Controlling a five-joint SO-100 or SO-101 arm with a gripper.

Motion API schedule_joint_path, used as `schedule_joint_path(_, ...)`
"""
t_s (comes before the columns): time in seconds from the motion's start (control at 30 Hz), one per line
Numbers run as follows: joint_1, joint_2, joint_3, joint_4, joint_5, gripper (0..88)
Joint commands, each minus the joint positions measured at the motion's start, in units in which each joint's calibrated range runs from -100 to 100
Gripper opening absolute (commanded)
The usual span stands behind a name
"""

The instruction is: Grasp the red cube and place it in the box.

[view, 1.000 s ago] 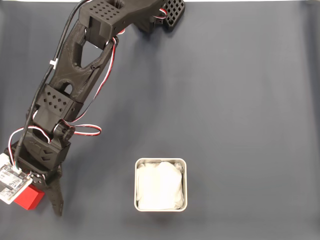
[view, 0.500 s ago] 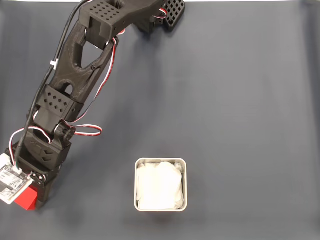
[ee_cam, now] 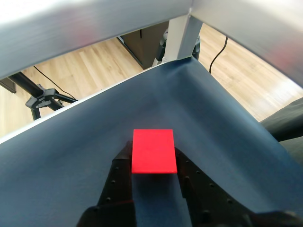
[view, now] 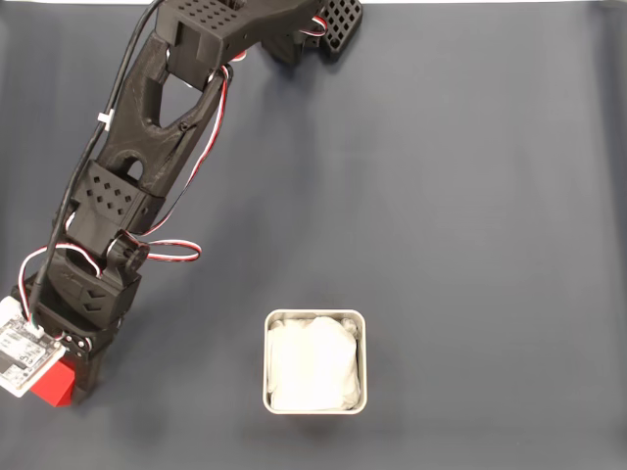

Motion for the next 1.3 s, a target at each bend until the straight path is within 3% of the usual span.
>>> schedule_joint_path(0.0,-1.09,-7.34,0.12,0.32,-0.49,0.0)
schedule_joint_path(0.5,-4.29,-21.04,8.43,2.94,-0.24,0.0)
schedule_joint_path(1.27,-16.93,-47.9,34.34,4.17,0.24,0.0)
